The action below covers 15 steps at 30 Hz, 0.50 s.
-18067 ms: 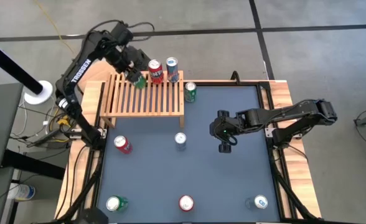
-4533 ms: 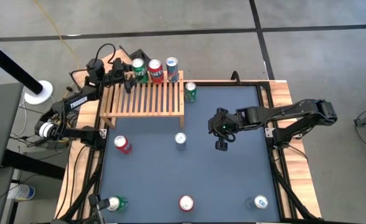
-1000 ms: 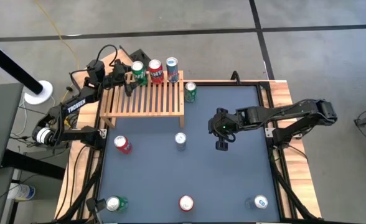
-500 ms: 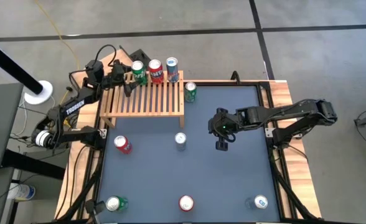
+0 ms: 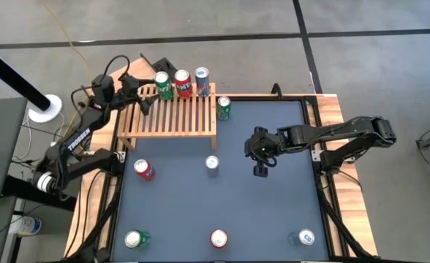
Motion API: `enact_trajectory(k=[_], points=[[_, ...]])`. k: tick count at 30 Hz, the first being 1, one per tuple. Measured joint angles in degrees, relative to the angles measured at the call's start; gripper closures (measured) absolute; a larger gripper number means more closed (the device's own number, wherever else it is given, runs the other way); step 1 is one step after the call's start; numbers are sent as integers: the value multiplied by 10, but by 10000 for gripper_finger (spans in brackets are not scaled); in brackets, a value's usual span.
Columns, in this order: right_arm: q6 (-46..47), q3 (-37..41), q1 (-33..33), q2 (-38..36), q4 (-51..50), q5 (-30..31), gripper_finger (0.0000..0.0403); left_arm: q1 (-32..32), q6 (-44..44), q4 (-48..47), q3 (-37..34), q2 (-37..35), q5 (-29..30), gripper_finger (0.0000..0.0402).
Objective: Place canned beverage on shelf
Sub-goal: Put the top blue soda can on the shelf aligned with the other blue soda can
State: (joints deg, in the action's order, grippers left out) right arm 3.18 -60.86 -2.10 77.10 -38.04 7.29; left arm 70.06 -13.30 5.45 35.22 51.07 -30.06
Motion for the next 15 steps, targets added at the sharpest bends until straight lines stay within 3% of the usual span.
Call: enact_trajectory(k=[15], points=[[3, 0, 0, 0, 39, -2, 403, -105, 94, -132, 0, -147, 59, 38]])
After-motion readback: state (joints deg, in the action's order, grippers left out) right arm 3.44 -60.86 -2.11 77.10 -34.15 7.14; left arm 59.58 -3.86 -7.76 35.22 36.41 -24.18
